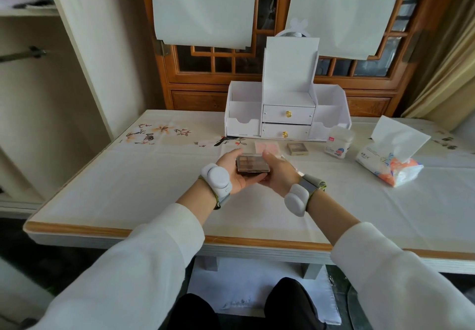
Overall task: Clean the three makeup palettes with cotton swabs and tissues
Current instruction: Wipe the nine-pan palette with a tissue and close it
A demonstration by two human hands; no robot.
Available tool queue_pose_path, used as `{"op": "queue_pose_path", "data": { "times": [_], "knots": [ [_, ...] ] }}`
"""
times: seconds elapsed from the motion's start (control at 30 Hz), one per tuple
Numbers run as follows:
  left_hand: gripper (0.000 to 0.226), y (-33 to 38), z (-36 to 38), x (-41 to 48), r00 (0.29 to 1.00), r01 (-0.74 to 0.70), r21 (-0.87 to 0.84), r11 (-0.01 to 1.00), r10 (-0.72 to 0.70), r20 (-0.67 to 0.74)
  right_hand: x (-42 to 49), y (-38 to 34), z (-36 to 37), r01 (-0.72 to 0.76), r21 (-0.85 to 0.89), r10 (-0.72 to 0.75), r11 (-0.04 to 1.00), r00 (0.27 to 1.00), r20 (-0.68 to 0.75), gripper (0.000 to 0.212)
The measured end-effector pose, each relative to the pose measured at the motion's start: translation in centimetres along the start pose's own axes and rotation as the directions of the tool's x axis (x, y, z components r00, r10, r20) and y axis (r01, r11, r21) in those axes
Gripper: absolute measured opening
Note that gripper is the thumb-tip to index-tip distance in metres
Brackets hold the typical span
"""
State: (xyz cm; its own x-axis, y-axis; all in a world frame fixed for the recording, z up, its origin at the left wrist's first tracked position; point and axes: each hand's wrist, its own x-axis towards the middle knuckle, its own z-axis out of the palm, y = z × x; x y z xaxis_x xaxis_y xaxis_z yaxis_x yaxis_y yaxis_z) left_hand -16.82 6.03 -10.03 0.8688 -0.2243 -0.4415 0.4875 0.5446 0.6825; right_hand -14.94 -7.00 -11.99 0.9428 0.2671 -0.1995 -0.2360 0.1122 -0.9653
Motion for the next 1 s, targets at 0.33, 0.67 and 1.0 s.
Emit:
{"op": "queue_pose_path", "data": {
  "times": [0.33,0.67,1.0],
  "knots": [
    [0.027,-0.1,-0.8,0.3,0.983,-0.124,0.279,0.952,0.157,-0.1,-0.1,-0.7,0.1,-0.016,-0.213,0.001,0.977,0.997,-0.073,0.028],
    [0.021,-0.3,-2.0,1.3,0.928,-0.25,0.46,0.852,0.346,-0.137,0.8,0.0,-0.5,0.059,-0.102,-0.076,0.993,0.981,-0.176,0.013],
    [0.023,-0.1,-3.1,2.4,0.913,-0.25,0.542,0.802,0.382,-0.143,2.4,0.7,-0.4,0.006,-0.187,-0.037,0.982,0.986,-0.161,0.012]
  ]
}}
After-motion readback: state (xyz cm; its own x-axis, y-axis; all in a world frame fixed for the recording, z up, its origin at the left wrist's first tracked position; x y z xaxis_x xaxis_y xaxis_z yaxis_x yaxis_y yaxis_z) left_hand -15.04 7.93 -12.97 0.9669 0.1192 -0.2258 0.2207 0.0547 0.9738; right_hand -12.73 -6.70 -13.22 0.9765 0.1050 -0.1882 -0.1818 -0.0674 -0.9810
